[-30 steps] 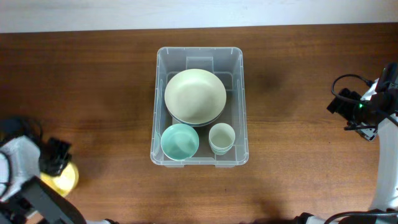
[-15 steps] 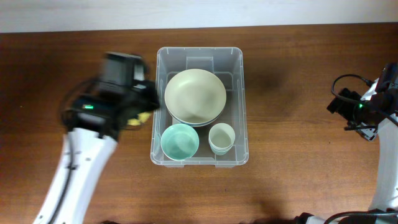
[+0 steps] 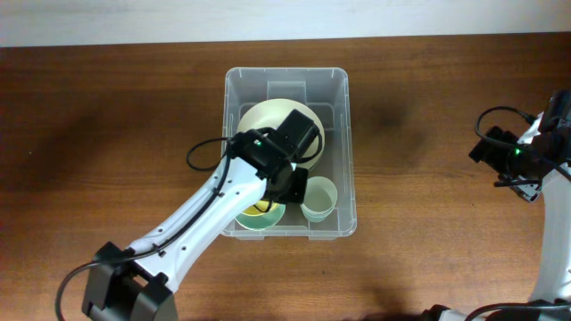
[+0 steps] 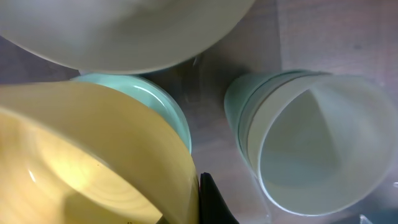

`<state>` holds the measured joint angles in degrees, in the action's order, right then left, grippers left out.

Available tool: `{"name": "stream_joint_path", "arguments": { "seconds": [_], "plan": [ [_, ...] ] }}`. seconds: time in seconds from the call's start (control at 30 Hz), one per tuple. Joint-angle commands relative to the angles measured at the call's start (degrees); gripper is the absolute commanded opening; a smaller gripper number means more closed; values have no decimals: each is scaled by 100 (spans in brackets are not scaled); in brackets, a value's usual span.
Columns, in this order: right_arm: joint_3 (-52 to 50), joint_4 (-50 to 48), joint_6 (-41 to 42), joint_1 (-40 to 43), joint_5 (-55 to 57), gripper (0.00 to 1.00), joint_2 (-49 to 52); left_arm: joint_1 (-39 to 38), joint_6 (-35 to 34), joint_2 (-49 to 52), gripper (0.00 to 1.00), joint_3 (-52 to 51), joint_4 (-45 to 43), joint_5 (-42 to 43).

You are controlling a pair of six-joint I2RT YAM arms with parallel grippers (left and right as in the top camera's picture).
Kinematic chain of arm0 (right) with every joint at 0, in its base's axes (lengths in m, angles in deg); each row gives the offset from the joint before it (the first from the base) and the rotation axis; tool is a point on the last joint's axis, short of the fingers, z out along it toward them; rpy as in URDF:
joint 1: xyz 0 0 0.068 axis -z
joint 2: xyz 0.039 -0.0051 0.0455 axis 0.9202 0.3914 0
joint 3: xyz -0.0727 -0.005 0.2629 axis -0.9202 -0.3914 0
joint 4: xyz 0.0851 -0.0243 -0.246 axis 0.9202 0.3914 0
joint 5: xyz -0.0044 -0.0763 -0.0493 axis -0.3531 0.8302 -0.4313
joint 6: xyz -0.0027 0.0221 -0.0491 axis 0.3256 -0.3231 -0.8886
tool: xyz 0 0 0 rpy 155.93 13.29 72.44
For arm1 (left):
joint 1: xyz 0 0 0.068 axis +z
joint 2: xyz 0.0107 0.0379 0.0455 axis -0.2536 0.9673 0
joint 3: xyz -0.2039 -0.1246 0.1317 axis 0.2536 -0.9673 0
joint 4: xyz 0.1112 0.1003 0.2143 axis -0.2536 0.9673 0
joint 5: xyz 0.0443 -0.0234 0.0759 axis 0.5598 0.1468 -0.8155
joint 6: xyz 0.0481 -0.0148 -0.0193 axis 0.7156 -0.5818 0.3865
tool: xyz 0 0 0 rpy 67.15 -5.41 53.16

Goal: Pack container

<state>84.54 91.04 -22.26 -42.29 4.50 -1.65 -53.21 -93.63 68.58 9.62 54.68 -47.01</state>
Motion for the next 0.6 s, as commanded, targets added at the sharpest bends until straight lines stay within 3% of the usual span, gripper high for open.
{"name": "stream_joint_path", "arguments": {
  "seconds": [0.0, 0.03, 0.2, 0.33, 0.37, 0.47, 0.57],
  "plan": [
    [98, -9, -39, 11, 9, 89, -103, 7, 83, -31, 73, 42, 81, -133],
    [98, -9, -39, 11, 9, 89, -103, 20, 83, -31, 87, 42, 114, -223],
    [98, -11, -63, 11, 4, 89, -103, 470, 83, -254, 87, 94, 385, -697],
    [98, -13, -122, -46, -57, 89, -103, 1353, 85, -1001, 87, 184, 466, -1237],
    [98, -22, -203, -98, -98, 89, -103, 1521, 85, -1139, 92, 184, 463, -1311],
    [98, -173, -667, -728, -107, 89, -103, 2492, 85, -1685, 97, 184, 378, -1333],
    [98, -562, -682, -1611, 737, 91, -85, 3263, 90, -1777, 99, 177, 269, -1237]
  ]
}}
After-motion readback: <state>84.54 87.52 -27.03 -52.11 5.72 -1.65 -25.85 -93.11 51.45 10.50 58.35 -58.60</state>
